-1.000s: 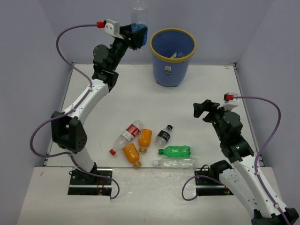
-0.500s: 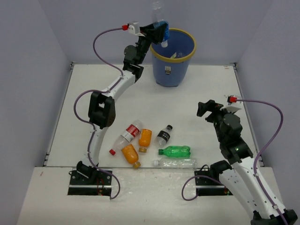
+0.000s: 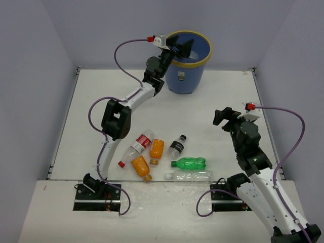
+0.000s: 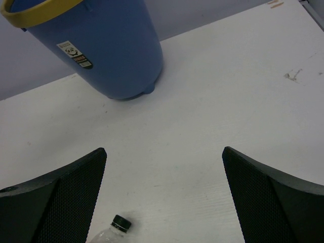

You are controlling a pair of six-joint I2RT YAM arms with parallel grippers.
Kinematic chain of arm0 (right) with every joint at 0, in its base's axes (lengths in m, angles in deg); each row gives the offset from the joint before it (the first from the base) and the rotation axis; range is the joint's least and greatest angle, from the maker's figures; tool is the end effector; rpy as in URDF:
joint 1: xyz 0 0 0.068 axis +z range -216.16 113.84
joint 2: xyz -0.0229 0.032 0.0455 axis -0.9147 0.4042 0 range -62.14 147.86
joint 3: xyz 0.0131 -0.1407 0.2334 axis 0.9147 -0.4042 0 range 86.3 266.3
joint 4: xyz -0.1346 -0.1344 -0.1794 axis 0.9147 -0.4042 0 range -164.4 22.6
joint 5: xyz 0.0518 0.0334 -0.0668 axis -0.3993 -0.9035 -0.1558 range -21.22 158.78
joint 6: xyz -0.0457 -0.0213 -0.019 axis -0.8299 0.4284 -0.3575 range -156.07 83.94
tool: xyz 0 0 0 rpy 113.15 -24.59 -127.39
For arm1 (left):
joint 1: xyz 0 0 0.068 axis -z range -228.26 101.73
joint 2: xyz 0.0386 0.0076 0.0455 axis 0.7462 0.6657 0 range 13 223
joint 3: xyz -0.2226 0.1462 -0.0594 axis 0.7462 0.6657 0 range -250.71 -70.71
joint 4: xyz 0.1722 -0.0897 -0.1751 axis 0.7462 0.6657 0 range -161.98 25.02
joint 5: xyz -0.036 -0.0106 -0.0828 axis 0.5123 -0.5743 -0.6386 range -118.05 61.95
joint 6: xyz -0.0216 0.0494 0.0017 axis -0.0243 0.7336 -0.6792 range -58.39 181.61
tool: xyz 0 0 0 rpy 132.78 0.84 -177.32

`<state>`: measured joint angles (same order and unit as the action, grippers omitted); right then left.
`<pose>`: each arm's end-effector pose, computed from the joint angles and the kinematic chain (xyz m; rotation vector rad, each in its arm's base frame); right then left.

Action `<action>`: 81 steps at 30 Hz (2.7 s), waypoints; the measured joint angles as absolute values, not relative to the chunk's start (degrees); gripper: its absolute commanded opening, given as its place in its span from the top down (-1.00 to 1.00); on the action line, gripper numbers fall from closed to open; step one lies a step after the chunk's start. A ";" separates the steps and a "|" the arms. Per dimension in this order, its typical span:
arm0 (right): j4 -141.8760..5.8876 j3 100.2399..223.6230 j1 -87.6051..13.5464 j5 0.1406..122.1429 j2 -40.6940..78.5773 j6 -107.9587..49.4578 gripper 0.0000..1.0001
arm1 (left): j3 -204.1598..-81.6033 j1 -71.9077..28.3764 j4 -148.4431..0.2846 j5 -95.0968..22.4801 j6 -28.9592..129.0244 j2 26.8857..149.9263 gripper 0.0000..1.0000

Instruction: Put the plastic bottles in the bin

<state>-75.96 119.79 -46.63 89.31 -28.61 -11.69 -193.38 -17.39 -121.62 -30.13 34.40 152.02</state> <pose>0.1466 0.0387 0.3031 0.3360 1.6850 0.2608 0.4825 -0.2900 0.3354 0.0677 1.0303 -0.9445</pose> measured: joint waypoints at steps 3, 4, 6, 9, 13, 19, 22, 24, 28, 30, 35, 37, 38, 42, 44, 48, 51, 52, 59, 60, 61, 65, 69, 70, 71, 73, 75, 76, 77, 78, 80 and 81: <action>-75.93 119.79 -46.63 89.38 -28.62 -11.73 -0.97 | -193.17 -17.39 -121.56 -30.03 35.51 152.02 -1.00; -75.93 119.79 -46.67 89.38 -28.62 -11.75 -0.98 | -193.17 -17.37 -121.54 -29.93 35.82 152.02 -1.00; -75.93 119.79 -46.67 89.39 -28.63 -11.74 -0.97 | -193.07 -17.37 -121.46 -29.83 36.31 151.97 -1.00; -75.93 119.79 -46.69 89.34 -28.67 -11.94 -0.97 | -192.24 -17.37 -120.62 -29.78 37.09 151.41 -1.00; -75.98 119.81 -46.69 88.18 -28.44 -12.42 -0.97 | -190.04 -17.26 -117.01 -30.15 38.59 148.77 -1.00; -78.05 120.96 -46.68 83.24 -27.44 -11.78 -0.97 | -184.48 -16.31 -103.63 -31.75 44.10 137.02 -1.00; -80.19 122.18 -46.73 78.83 -27.22 -10.55 -0.97 | -173.42 -15.84 -96.51 -33.44 46.27 123.43 -1.00; -81.28 122.72 -46.74 75.55 -26.85 -10.16 -0.98 | -165.23 -15.56 -94.07 -34.00 47.37 113.84 -1.00; -83.98 124.99 -46.66 67.55 -22.77 -10.16 -0.98 | -144.36 -15.45 -91.98 -31.15 47.55 91.95 -1.00; -84.39 125.59 -46.51 63.91 -19.64 -10.07 -0.97 | -134.04 -15.47 -90.04 -28.36 46.71 82.54 -1.00; -85.02 125.45 -43.60 58.67 -12.00 -7.81 -0.97 | -113.09 -15.51 -84.11 -21.12 41.79 70.14 -1.00; -84.44 125.38 -41.74 57.39 -9.38 -6.64 -0.97 | -108.08 -15.51 -79.89 -19.21 39.85 69.50 -1.00; -84.19 125.33 -40.80 56.83 -8.01 -6.08 -0.97 | -105.66 -15.51 -77.79 -18.40 38.83 69.13 -1.00; -82.46 125.03 -37.32 56.29 -1.58 -3.15 -0.97 | -99.49 -15.51 -73.54 -15.26 35.76 65.05 -1.00; -81.48 124.42 -36.23 56.21 1.29 -1.63 -0.97 | -98.88 -15.51 -73.02 -14.13 34.85 63.02 -1.00; -80.22 123.42 -34.76 56.87 6.66 1.41 -0.97 | -98.88 -15.51 -73.48 -12.15 33.68 60.99 -1.00; -78.57 123.33 -33.67 56.89 10.46 3.05 -0.98 | -98.88 -15.51 -73.50 -10.61 33.00 60.97 -1.00; -77.92 123.33 -33.32 56.88 11.54 3.55 -0.98 | -98.88 -15.51 -73.51 -10.12 32.79 60.99 -1.00; -72.27 123.31 -31.94 56.84 20.06 7.96 -0.93 | -97.90 -15.51 -73.28 -6.67 31.57 59.83 -1.00; -71.74 123.30 -31.88 56.91 20.54 8.75 -0.91 | -97.62 -15.51 -73.22 -6.29 31.32 59.37 -1.00; -71.10 123.29 -31.81 57.05 20.98 9.43 -0.87 | -97.33 -15.50 -73.14 -5.93 31.16 58.86 -1.00; -67.95 123.29 -31.66 57.31 22.58 11.57 -0.47 | -96.65 -15.51 -72.99 -4.14 30.79 56.51 -1.00; -66.04 123.09 -31.66 57.40 23.96 13.22 0.18 | -96.37 -15.51 -72.92 -2.71 30.65 54.95 -1.00; -65.75 122.94 -31.66 57.44 24.13 13.60 0.30 | -96.27 -15.51 -72.91 -2.56 30.65 54.61 -1.00; -65.53 122.79 -31.65 57.52 24.22 13.91 0.37 | -96.21 -15.51 -72.90 -2.43 30.65 54.32 -1.00; -65.47 122.57 -31.60 57.88 24.00 14.28 0.50 | -96.21 -15.51 -72.88 -2.21 30.63 53.89 -1.00; -66.24 122.57 -31.55 59.30 23.23 14.23 0.59 | -96.19 -15.51 -72.86 -2.10 30.63 53.44 -1.00; -67.03 122.57 -31.55 60.18 22.42 14.12 0.65 | -96.19 -15.51 -72.87 -2.06 30.62 53.26 -1.00; -68.13 122.57 -31.55 61.29 21.06 13.97 0.71 | -96.19 -15.51 -72.88 -2.02 30.61 53.14 -1.00; -69.05 122.57 -31.55 62.28 19.47 13.72 0.76 | -96.19 -15.51 -72.88 -2.01 30.60 53.10 -1.00; -70.37 122.73 -31.55 64.11 16.02 12.79 0.90 | -96.19 -15.51 -72.87 -2.03 30.57 53.14 -1.00; -71.15 122.96 -31.55 65.09 14.16 12.19 0.91 | -96.19 -15.51 -72.86 -2.01 30.56 53.17 -1.00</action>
<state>-71.15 122.96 -31.55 65.09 14.16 12.19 -96.19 -15.51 -72.86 -2.01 30.56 53.17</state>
